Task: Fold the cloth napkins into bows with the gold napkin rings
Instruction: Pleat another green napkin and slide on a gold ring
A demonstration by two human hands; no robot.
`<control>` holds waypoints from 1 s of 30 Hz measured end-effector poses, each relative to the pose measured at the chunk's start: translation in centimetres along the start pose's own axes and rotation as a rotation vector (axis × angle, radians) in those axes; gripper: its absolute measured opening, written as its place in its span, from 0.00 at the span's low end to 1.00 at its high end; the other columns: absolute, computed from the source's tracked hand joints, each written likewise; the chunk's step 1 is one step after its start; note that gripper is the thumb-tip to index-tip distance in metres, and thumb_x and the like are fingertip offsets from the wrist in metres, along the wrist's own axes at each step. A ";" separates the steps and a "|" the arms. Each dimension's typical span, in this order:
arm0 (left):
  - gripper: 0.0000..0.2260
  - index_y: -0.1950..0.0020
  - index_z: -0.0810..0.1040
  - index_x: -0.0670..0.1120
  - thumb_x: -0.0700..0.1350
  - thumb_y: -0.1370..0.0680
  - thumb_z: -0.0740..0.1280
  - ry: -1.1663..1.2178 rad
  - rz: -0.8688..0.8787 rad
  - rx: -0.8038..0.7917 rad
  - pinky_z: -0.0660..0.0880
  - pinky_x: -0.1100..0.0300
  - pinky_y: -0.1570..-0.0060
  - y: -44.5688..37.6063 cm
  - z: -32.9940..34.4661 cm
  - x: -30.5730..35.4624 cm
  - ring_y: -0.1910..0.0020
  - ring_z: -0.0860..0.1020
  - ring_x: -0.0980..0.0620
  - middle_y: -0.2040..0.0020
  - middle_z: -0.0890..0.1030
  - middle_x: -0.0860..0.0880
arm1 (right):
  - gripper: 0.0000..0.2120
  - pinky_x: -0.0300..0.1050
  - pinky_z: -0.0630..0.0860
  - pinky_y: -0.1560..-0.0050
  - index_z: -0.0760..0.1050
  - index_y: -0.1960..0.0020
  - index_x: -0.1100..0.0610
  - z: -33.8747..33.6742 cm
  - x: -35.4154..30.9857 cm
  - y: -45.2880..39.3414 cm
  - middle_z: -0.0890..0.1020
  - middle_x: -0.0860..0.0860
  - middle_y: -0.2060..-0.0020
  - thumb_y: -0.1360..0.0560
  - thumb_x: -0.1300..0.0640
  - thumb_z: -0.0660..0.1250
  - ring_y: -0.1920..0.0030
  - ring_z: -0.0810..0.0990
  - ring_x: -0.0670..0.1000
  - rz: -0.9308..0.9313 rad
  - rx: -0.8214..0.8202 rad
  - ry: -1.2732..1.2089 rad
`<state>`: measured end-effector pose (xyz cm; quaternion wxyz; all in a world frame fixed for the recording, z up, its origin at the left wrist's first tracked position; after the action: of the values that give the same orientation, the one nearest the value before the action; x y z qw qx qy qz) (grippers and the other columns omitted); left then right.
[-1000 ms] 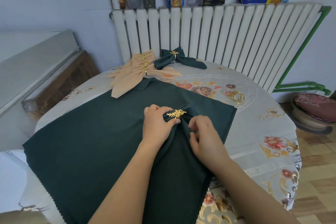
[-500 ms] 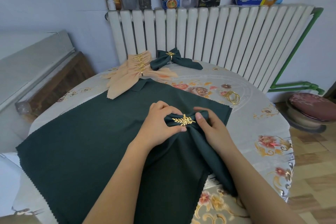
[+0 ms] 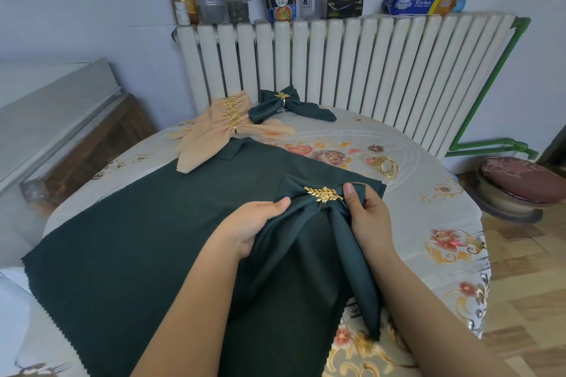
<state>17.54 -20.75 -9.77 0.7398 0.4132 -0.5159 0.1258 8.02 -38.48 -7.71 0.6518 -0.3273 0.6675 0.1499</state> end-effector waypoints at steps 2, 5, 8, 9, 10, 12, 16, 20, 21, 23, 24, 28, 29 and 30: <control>0.09 0.47 0.80 0.40 0.44 0.23 0.68 0.002 0.019 -0.020 0.78 0.54 0.52 -0.2 0.9 -0.3 0.53 0.82 0.45 0.50 0.83 0.42 | 0.15 0.28 0.71 0.64 0.77 0.55 0.64 -0.3 0.1 -0.1 0.82 0.54 0.62 0.22 0.51 0.62 0.62 0.78 0.44 -0.006 0.038 -0.003; 0.08 0.48 0.81 0.42 0.42 0.26 0.70 -0.104 0.075 0.004 0.77 0.51 0.48 -0.7 1.3 -0.4 0.51 0.82 0.44 0.50 0.84 0.43 | 0.19 0.32 0.70 0.64 0.75 0.56 0.67 -0.5 0.4 -0.2 0.81 0.61 0.60 0.22 0.50 0.62 0.61 0.77 0.49 -0.003 0.052 -0.003; 0.09 0.47 0.82 0.45 0.44 0.27 0.72 -0.124 0.173 0.043 0.78 0.52 0.47 -0.7 1.1 0.4 0.51 0.82 0.46 0.51 0.84 0.47 | 0.19 0.32 0.71 0.63 0.76 0.55 0.65 -0.4 0.7 -0.4 0.82 0.58 0.60 0.22 0.47 0.61 0.59 0.79 0.50 0.019 0.039 0.006; 0.09 0.47 0.81 0.46 0.45 0.26 0.71 -0.117 0.220 0.074 0.78 0.53 0.48 -0.5 0.9 0.9 0.51 0.83 0.48 0.52 0.85 0.48 | 0.19 0.31 0.71 0.63 0.77 0.54 0.64 -0.4 0.8 -0.5 0.82 0.56 0.60 0.22 0.47 0.61 0.59 0.79 0.49 0.028 0.035 0.014; 0.08 0.47 0.82 0.47 0.47 0.25 0.70 -0.110 0.266 0.121 0.78 0.55 0.49 -0.3 0.6 1.4 0.52 0.83 0.50 0.52 0.85 0.50 | 0.19 0.31 0.71 0.62 0.77 0.53 0.62 -0.3 0.8 -0.6 0.82 0.54 0.60 0.21 0.47 0.60 0.58 0.78 0.48 0.041 0.024 0.023; 0.06 0.49 0.82 0.49 0.47 0.23 0.68 -0.149 0.364 0.255 0.78 0.57 0.50 0.2 -0.4 2.4 0.53 0.82 0.53 0.54 0.85 0.53 | 0.16 0.33 0.71 0.60 0.76 0.51 0.59 0.1 1.1 -0.6 0.81 0.49 0.59 0.20 0.47 0.58 0.57 0.78 0.45 0.080 -0.013 0.025; 0.04 0.51 0.81 0.49 0.45 0.25 0.70 -0.291 0.522 0.510 0.76 0.62 0.54 1.7 -2.2 3.7 0.56 0.80 0.56 0.57 0.83 0.53 | 0.09 0.39 0.73 0.52 0.73 0.43 0.56 0.5 2.3 -0.6 0.81 0.48 0.51 0.22 0.55 0.63 0.50 0.80 0.46 0.227 -0.107 -0.084; 0.06 0.51 0.70 0.47 0.44 0.23 0.67 -0.314 0.512 0.608 0.69 0.65 0.60 1.7 -3.2 4.7 0.58 0.76 0.56 0.58 0.80 0.52 | 0.09 0.35 0.72 0.52 0.72 0.44 0.54 0.9 1.0 -1.8 0.79 0.45 0.51 0.24 0.58 0.66 0.49 0.78 0.44 0.234 -0.197 0.026; 0.04 0.52 0.71 0.48 0.43 0.22 0.66 -0.372 0.534 0.597 0.68 0.67 0.60 1.4 -3.2 5.8 0.57 0.75 0.57 0.57 0.79 0.53 | 0.08 0.37 0.72 0.51 0.72 0.45 0.53 1.1 0.5 -2.7 0.80 0.45 0.51 0.24 0.57 0.66 0.50 0.78 0.44 0.230 -0.210 0.051; 0.05 0.55 0.74 0.50 0.40 0.23 0.65 -0.448 0.558 0.567 0.66 0.70 0.59 0.9 -3.1 7.9 0.54 0.75 0.60 0.55 0.78 0.56 | 0.04 0.44 0.74 0.47 0.73 0.49 0.53 1.6 -1.0 -4.2 0.81 0.47 0.52 0.23 0.57 0.66 0.51 0.79 0.48 0.210 -0.244 0.086; 0.07 0.56 0.75 0.52 0.39 0.23 0.66 -0.450 0.555 0.556 0.67 0.70 0.58 0.6 -3.3 8.7 0.53 0.75 0.60 0.54 0.78 0.57 | 0.02 0.45 0.75 0.48 0.75 0.51 0.53 1.9 -1.7 -4.9 0.82 0.48 0.54 0.23 0.58 0.65 0.52 0.80 0.49 0.197 -0.258 0.091; 0.10 0.58 0.77 0.53 0.38 0.24 0.67 -0.325 0.513 0.577 0.71 0.64 0.54 -1.4 -5.0 10.8 0.55 0.76 0.58 0.53 0.79 0.53 | 0.07 0.32 0.76 0.60 0.80 0.51 0.51 3.5 -4.3 -7.8 0.82 0.43 0.61 0.23 0.61 0.65 0.59 0.80 0.45 0.125 -0.273 0.091; 0.10 0.57 0.78 0.53 0.37 0.24 0.67 -0.307 0.504 0.574 0.72 0.62 0.52 -2.0 -5.2 11.2 0.56 0.76 0.57 0.53 0.80 0.52 | 0.08 0.33 0.77 0.58 0.80 0.52 0.48 3.9 -4.7 -8.7 0.83 0.44 0.61 0.23 0.60 0.66 0.59 0.81 0.45 0.111 -0.261 0.104; 0.10 0.56 0.78 0.52 0.37 0.24 0.66 -0.303 0.498 0.573 0.72 0.60 0.50 -2.5 -5.5 12.0 0.56 0.76 0.57 0.52 0.80 0.52 | 0.09 0.38 0.78 0.55 0.81 0.53 0.46 4.5 -5.0 -9.8 0.84 0.46 0.60 0.24 0.59 0.66 0.59 0.82 0.47 0.097 -0.256 0.121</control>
<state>27.91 -21.14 -1.25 0.4572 0.4789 -0.6475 0.3773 17.38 -41.70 -1.12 0.5556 -0.3834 0.6959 0.2450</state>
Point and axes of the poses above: each hand's wrist, its own y-axis away from the middle knuckle, its own z-axis out of the palm, x = y × z, the point moved 8 cm from there along -y, towards the middle knuckle
